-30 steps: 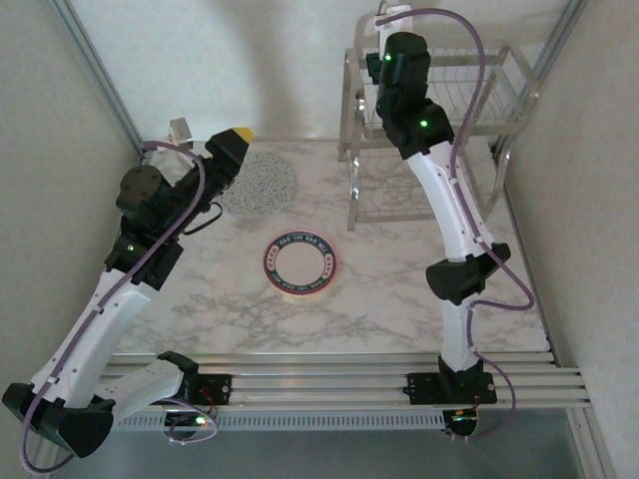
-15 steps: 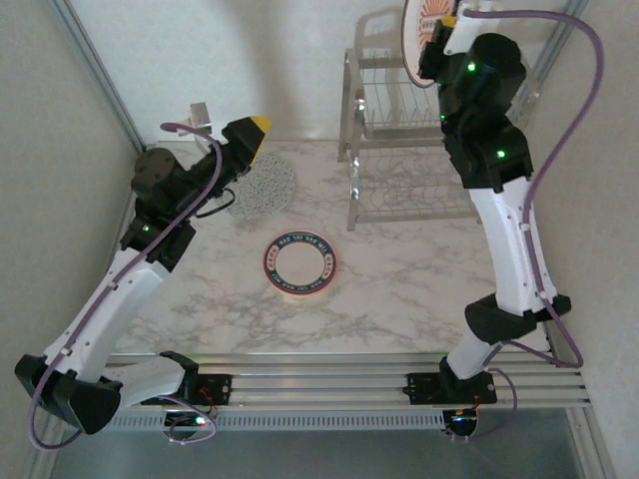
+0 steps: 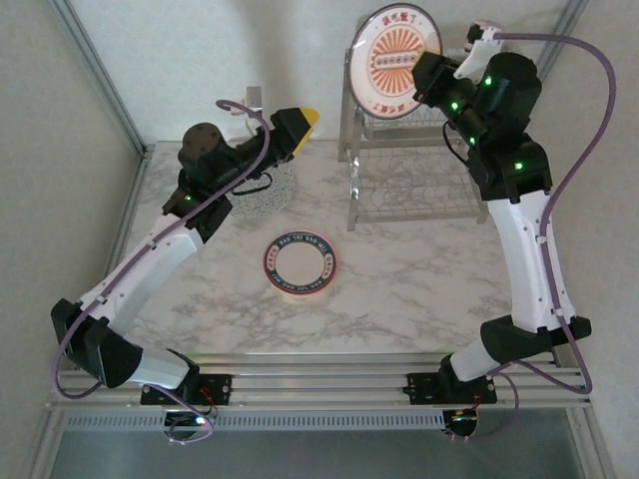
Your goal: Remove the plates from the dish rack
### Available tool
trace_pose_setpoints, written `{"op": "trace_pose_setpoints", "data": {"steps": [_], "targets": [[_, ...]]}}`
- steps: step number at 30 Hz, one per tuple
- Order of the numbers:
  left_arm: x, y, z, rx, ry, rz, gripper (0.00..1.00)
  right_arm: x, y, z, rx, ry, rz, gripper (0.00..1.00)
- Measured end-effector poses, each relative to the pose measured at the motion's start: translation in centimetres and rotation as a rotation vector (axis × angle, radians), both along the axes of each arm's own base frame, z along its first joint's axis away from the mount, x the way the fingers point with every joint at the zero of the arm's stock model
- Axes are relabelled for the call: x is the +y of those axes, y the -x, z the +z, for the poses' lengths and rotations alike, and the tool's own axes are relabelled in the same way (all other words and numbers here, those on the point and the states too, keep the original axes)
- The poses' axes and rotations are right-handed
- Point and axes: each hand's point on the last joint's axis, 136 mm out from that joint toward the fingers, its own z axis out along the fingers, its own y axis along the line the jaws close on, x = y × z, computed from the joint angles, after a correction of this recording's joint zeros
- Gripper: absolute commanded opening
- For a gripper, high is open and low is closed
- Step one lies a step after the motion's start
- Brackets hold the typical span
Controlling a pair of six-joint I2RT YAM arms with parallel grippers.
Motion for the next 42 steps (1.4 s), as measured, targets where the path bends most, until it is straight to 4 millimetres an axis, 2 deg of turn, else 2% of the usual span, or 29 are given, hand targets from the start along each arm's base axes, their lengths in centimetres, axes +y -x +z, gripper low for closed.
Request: {"op": "trace_pose_setpoints", "data": {"steps": [9, 18, 22, 26, 28, 32, 33, 37, 39, 42], "targets": [[-1.1, -1.5, -1.0, 0.020, 0.013, -0.016, 0.72, 3.4, 0.0, -3.8, 0.164, -0.142, 0.190, 0.00], [-1.5, -2.0, -1.5, 0.033, 0.012, -0.020, 0.55, 5.6, 1.1, -3.8, 0.217, -0.216, 0.305, 0.00], [-1.6, -2.1, -1.5, 0.037, 0.014, -0.021, 0.38, 6.7, 1.3, -4.3, 0.238, -0.223, 0.335, 0.00], [-1.7, -1.9, -1.3, 0.034, 0.022, -0.026, 0.11, 7.1, 1.1, -4.9, 0.259, -0.222, 0.344, 0.00], [-1.7, -2.0, -1.3, 0.062, 0.039, -0.027, 0.00, 7.2, 1.0, -5.0, 0.256, -0.217, 0.349, 0.00], [-1.5, -2.0, -1.2, 0.097, 0.065, -0.028, 0.00, 7.3, 0.9, -4.8, 0.233, -0.204, 0.355, 0.00], [-1.5, -2.0, -1.2, 0.097, 0.066, -0.028, 0.00, 7.3, 0.9, -4.8, 0.234, -0.204, 0.355, 0.05], [-1.5, -2.0, -1.1, 0.095, 0.071, -0.031, 0.00, 7.4, 0.9, -5.1, 0.243, -0.196, 0.350, 0.40], [-1.4, -2.1, -1.2, 0.093, 0.069, -0.033, 0.00, 7.6, 1.0, -5.5, 0.250, -0.178, 0.343, 0.52], [-0.8, -2.2, -1.4, 0.092, 0.065, -0.028, 0.00, 7.4, 1.1, -6.2, 0.256, -0.143, 0.317, 0.61]]}}
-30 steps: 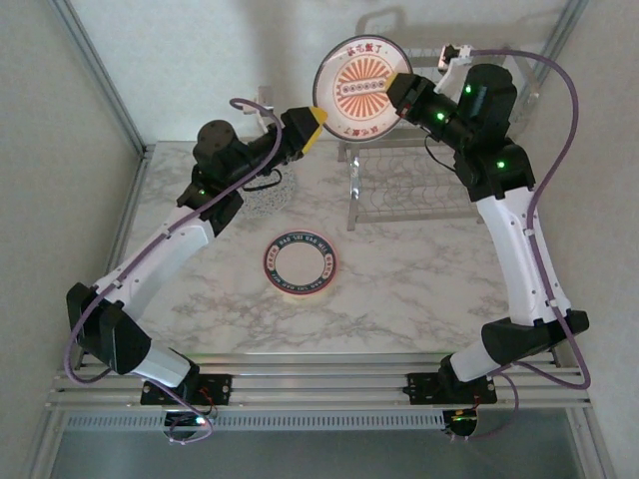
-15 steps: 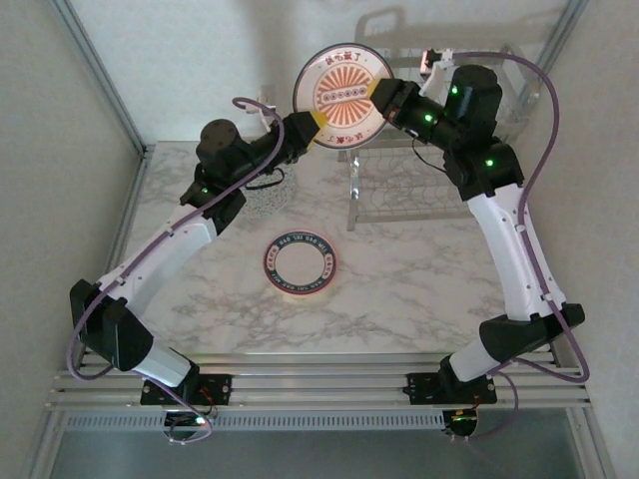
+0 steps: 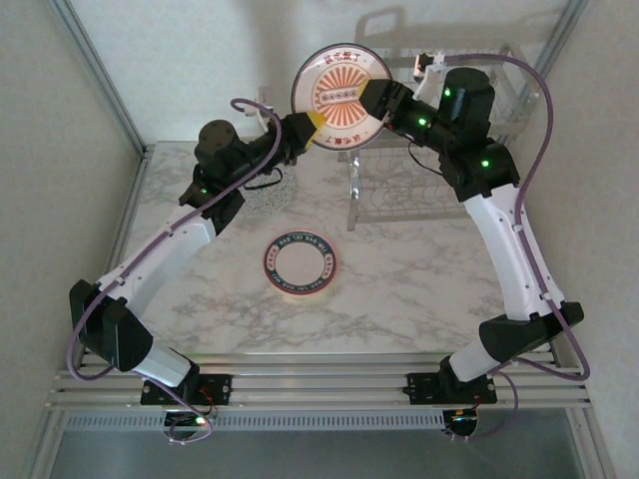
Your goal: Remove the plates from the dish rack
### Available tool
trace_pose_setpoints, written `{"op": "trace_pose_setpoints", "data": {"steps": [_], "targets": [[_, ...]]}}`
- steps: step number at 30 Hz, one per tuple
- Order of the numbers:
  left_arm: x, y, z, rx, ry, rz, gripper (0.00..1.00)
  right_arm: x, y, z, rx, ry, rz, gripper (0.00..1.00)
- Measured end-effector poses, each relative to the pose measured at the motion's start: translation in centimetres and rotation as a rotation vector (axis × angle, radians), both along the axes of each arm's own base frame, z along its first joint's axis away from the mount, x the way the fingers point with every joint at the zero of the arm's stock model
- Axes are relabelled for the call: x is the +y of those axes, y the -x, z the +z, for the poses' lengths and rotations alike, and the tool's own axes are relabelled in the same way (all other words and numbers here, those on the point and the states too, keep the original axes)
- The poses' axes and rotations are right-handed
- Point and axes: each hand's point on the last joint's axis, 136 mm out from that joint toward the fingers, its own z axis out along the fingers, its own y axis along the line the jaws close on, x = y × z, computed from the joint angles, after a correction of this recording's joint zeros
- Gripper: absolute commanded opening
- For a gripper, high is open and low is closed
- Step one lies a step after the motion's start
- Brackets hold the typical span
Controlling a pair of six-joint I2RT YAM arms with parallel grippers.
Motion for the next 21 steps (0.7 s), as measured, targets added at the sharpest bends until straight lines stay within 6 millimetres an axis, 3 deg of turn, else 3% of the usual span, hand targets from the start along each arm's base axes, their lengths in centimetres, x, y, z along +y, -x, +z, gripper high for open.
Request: {"op": "trace_pose_setpoints", "data": {"steps": [5, 12, 17, 21], "targets": [[2.3, 0.2, -0.1, 0.004, -0.004, 0.038, 0.00, -1.7, 1.1, -0.1, -0.053, 0.078, -0.065, 0.69], [5.4, 1.6, -1.3, 0.040, -0.046, 0.080, 0.00, -3.9, 4.7, 1.2, -0.220, 0.168, -0.098, 0.77], [7.1, 2.2, -6.0, 0.149, -0.139, 0.113, 0.00, -4.5, 6.9, 0.7, -0.342, 0.236, -0.074, 0.85], [7.7, 3.1, -12.6, 0.292, -0.242, 0.117, 0.00, -5.0, 8.4, -0.4, -0.405, 0.294, -0.065, 0.87]]}}
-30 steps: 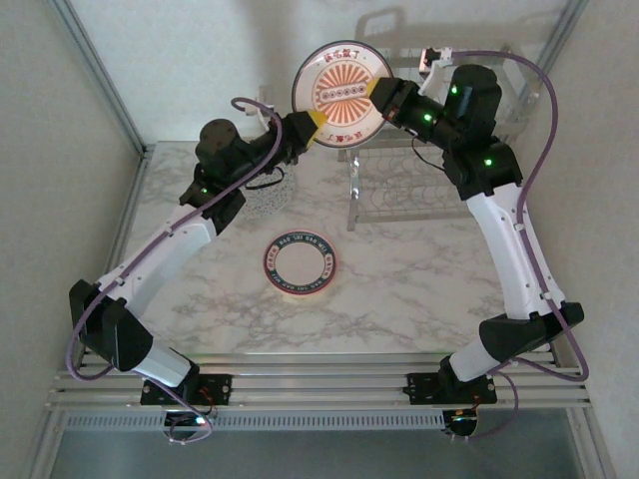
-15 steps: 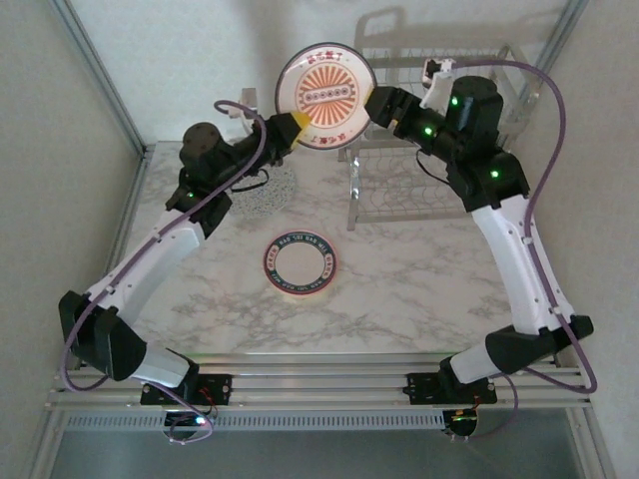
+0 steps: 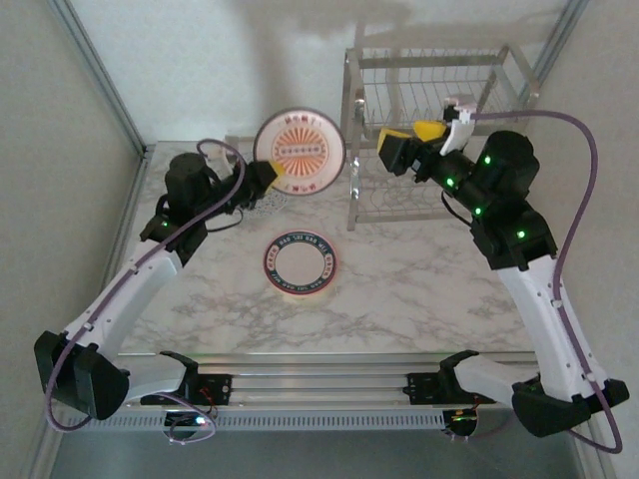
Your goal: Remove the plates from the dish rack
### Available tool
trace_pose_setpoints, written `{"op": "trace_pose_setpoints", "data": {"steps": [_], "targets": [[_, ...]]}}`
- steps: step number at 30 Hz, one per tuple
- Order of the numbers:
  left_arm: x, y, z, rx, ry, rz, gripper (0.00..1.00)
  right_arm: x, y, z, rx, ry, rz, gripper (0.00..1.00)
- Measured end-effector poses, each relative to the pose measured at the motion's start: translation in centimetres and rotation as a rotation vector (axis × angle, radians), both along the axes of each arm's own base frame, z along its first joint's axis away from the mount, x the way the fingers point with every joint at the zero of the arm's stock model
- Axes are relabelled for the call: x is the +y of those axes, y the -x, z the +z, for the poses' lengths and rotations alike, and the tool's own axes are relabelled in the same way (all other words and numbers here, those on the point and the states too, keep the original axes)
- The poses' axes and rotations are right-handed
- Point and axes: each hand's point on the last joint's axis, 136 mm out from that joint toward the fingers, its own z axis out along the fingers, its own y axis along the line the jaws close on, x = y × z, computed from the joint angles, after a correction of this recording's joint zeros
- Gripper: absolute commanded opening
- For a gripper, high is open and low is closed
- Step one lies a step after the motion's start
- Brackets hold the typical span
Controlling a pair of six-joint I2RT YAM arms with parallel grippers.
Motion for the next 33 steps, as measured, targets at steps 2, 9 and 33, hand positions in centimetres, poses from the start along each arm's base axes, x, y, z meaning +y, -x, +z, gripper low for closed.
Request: {"op": "trace_pose_setpoints", "data": {"steps": [2, 9, 33], "targets": [[0.3, 0.8, -3.8, 0.083, -0.048, 0.000, 0.00, -0.2, 0.5, 0.0, -0.022, 0.019, -0.001, 0.87], [2.1, 4.6, -15.8, 0.344, -0.195, 0.008, 0.00, 0.1, 1.6, -0.3, -0.061, 0.060, 0.045, 0.87], [2.9, 7.1, -27.1, 0.524, -0.327, -0.025, 0.00, 0.8, 4.6, -7.7, 0.190, 0.301, 0.190, 0.85]]}}
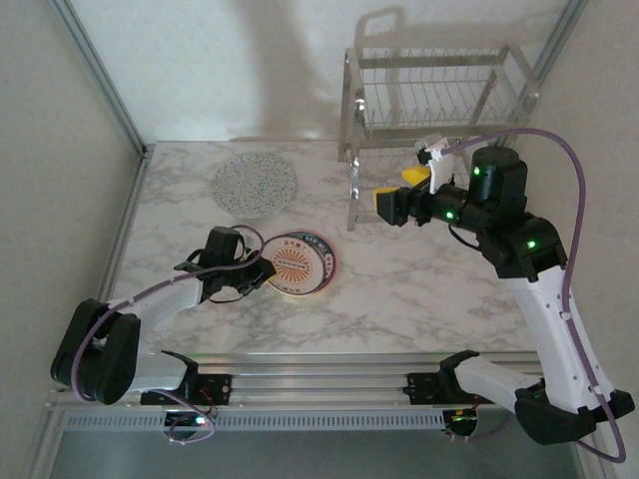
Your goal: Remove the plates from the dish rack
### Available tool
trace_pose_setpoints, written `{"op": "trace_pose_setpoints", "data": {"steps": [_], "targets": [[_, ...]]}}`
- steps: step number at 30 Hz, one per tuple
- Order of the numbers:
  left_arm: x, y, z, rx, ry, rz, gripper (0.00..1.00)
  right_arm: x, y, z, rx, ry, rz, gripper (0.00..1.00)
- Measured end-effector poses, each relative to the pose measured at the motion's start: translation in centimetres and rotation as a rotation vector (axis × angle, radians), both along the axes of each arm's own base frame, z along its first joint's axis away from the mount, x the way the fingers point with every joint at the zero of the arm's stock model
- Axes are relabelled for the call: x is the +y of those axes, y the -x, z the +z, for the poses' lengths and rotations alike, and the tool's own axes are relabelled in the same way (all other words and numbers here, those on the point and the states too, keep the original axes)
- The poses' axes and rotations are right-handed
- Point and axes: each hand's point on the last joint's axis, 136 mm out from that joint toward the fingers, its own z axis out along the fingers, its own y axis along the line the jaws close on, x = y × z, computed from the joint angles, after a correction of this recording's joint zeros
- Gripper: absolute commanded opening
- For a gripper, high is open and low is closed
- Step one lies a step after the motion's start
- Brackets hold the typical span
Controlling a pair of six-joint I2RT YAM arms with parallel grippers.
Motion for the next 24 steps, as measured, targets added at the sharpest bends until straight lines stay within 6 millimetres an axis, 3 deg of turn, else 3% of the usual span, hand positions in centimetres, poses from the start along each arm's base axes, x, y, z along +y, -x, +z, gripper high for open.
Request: {"op": "trace_pose_setpoints", "data": {"steps": [10, 21, 24], "targets": [[-0.4, -0.8, -0.7, -0.016, -0.009, -0.006, 0.00, -1.3, -0.2, -1.1, 0.037, 0.057, -0.079, 0.85], [-1.1, -1.9, -0.6, -0.020, -0.012, -0.016, 0.00, -4.0, -1.7, -2.0, 0.040, 0.144, -0.248, 0.85], [-1.2, -2.1, -0.6, -0.018, -0.013, -0.016, 0.07, -4.3, -1.8, -2.0, 0.039, 0.149, -0.266, 0.85]]}}
